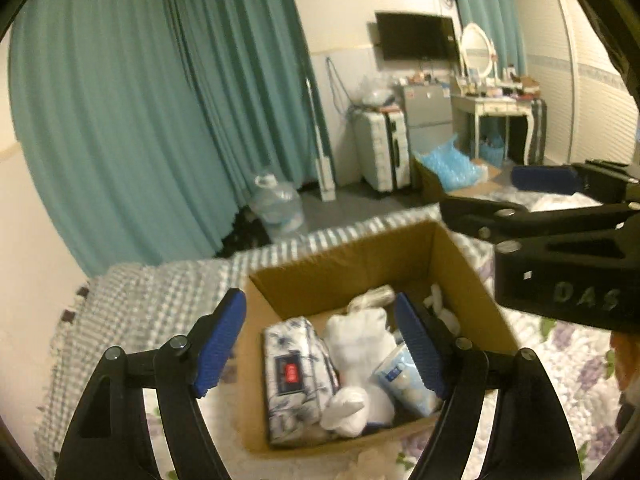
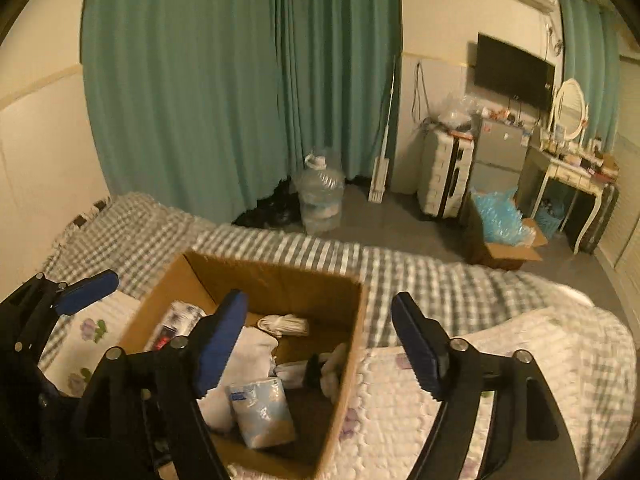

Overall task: Organize soft objects
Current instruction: 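Carry the cotton ball and glove into the box and release both, then grasp the white cotton item with the right gripper while the left grasps the cream lace cloth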

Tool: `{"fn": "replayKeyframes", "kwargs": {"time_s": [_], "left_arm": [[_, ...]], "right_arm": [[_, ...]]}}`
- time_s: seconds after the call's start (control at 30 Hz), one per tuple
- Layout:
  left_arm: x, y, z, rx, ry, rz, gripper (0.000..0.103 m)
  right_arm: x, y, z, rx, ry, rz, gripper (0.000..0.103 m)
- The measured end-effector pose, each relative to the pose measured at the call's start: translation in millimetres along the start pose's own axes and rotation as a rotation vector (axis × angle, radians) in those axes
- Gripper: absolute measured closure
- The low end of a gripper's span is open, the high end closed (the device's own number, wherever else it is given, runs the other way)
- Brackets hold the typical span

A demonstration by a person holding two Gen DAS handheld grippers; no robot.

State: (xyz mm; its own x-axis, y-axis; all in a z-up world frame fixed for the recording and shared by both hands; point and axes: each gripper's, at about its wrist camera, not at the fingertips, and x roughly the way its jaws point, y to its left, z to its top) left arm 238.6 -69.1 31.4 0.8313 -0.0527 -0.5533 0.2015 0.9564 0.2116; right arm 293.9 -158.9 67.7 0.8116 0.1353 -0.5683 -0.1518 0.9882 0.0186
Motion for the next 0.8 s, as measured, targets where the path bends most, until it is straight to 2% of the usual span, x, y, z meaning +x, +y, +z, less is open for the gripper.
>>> {"fn": "replayKeyframes", "kwargs": {"time_s": [0.1,0.17,0.23,0.43,0.53,0.63,0.73,0.8], "left_arm": [[-40,11,13,-0.005,-0.057,0.015,0.025],[-72,18,23,-0.001,-0.099,0.032,0.014],[-110,27,30,-0.004,-0.165,0.050,0.013],[-204,54,31,-0.020,-0.299,0.065,0.012],[-232,64,19,-0.046,-0.316,0.061,0.012],[-246,74,1,-0.064,-0.318,0.070,0.012],[-245,80,-15,-0.075,-0.304,0.101,0.012],[-238,86,-28,-0.084,-0.288,0.129,0.012]], "right_arm": [[-51,3,18,-0.019,-0.064,-0.018,0.016],[-88,8,28,-0.023,-0.116,-0.031,0.008],[-128,12,38,-0.030,-0.156,-0.036,0.003],[-221,33,42,-0.071,-0.227,-0.045,0.001],[-248,44,32,-0.089,-0.237,-0.031,0.001],[-259,55,14,-0.095,-0.232,0.000,0.001],[-255,66,-13,-0.082,-0.216,0.043,0.001],[-239,71,-33,-0.054,-0.172,0.080,0.001]]}}
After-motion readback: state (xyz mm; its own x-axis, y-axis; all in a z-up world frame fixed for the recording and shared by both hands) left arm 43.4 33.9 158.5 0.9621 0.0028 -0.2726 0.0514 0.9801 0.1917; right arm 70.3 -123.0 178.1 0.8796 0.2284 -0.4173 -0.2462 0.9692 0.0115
